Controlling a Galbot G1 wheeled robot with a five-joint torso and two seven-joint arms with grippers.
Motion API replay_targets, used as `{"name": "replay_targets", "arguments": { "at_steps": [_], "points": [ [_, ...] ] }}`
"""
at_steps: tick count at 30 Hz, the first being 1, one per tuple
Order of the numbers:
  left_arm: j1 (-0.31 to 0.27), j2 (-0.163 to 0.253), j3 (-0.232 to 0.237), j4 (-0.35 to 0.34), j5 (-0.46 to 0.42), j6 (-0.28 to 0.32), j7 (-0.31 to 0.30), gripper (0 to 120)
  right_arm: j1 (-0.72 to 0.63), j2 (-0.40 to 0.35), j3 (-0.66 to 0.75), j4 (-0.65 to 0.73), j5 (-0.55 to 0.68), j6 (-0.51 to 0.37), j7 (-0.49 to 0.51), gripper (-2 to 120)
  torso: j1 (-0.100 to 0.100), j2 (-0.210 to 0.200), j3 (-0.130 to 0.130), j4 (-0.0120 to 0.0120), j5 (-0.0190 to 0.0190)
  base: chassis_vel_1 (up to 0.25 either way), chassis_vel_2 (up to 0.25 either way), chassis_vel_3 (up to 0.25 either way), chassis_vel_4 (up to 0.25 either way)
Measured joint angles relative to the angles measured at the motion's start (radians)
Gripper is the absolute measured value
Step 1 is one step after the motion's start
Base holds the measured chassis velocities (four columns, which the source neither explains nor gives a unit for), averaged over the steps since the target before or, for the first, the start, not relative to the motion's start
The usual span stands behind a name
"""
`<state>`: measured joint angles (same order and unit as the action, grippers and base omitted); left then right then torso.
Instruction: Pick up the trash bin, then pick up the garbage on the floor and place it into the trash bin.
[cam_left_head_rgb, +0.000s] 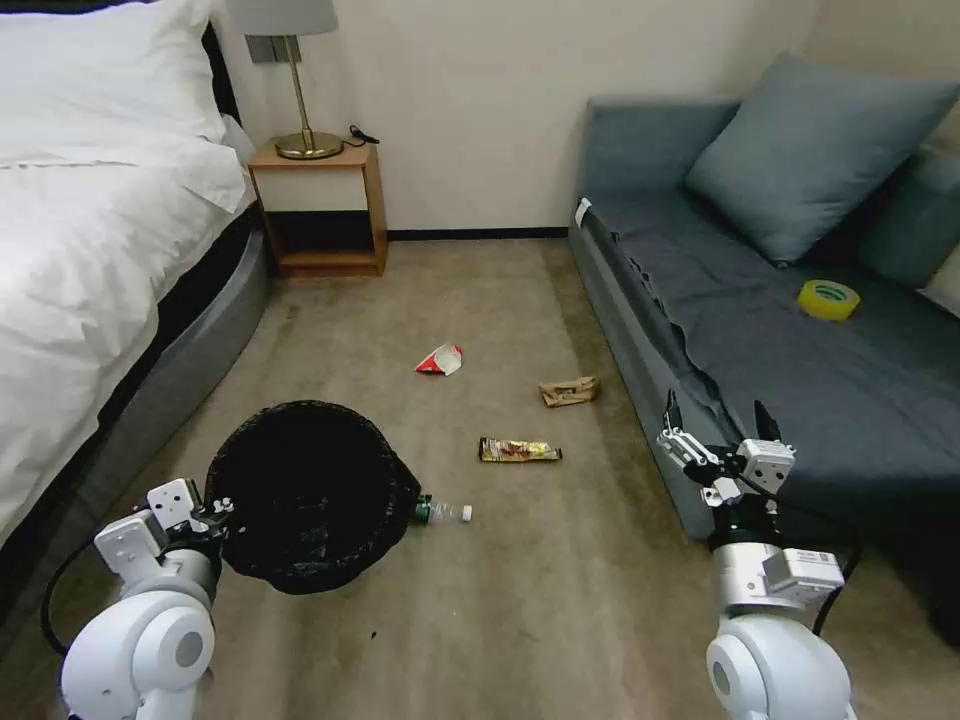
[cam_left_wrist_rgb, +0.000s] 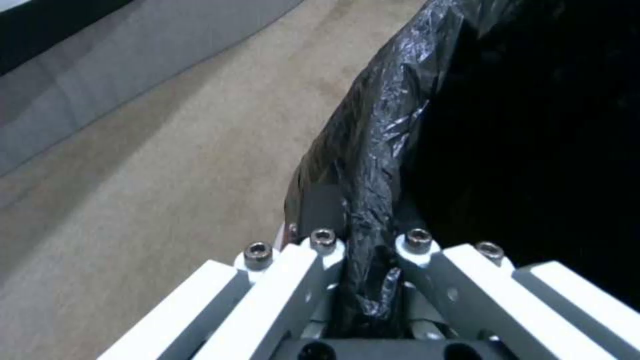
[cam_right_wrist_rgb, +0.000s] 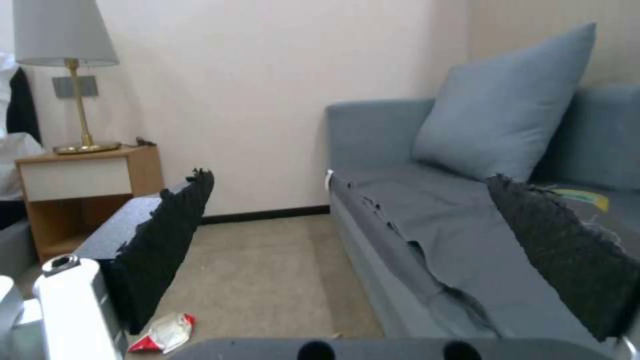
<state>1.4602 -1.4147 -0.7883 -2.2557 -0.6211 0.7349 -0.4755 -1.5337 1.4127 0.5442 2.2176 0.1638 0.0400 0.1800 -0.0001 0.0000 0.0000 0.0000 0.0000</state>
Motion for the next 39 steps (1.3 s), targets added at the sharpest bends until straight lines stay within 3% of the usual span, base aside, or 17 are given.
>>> {"name": "replay_targets", "arguments": {
  "at_steps": [17,24,28,32,33,36,39],
  "points": [
    [-0.011,0.0,-0.009,0.02,0.0,0.0,0.003,3,0.008,-0.001,-0.007,-0.014,-0.006,0.0,-0.007,100,0.0,0.0,0.0,0.0,-0.0001,-0.142,0.139,0.15,-0.142],
    [-0.011,-0.001,-0.009,0.021,0.002,0.001,0.007,3,0.032,-0.016,-0.014,-0.038,-0.019,0.042,-0.035,100,0.0,0.0,0.0,-0.0001,0.0,-0.111,0.116,0.103,-0.107],
    [-0.013,0.006,-0.008,0.024,0.004,0.001,0.015,3,0.08,-0.079,-0.052,-0.073,-0.024,0.013,-0.048,100,0.0,0.0,0.0,0.0,0.0001,0.0,0.0,0.0,0.0],
    [-0.014,0.02,-0.02,0.027,-0.006,0.001,0.022,3,0.205,-0.232,-0.233,-0.178,0.058,-0.028,0.009,100,0.0,0.0,0.0,-0.0002,0.0002,0.0,0.0,0.0,0.0],
    [-0.014,0.02,-0.02,0.027,-0.006,0.001,0.022,3,0.205,-0.232,-0.233,-0.178,0.058,-0.028,0.009,100,0.0,0.0,0.0,-0.0002,0.0002,0.0,0.0,0.0,0.0],
    [-0.003,0.018,-0.035,0.02,-0.008,0.001,0.022,3,0.387,-0.391,-0.475,-0.291,0.247,-0.056,0.081,100,0.0,0.0,0.0,0.0005,0.0002,0.0,0.0,0.0,0.0],
    [0.003,0.011,-0.041,0.014,-0.007,0.001,0.022,3,0.476,-0.436,-0.588,-0.336,0.325,-0.07,0.099,100,0.0,0.0,0.0,0.0005,-0.0001,0.0,0.0,0.0,0.0]
  ]
}}
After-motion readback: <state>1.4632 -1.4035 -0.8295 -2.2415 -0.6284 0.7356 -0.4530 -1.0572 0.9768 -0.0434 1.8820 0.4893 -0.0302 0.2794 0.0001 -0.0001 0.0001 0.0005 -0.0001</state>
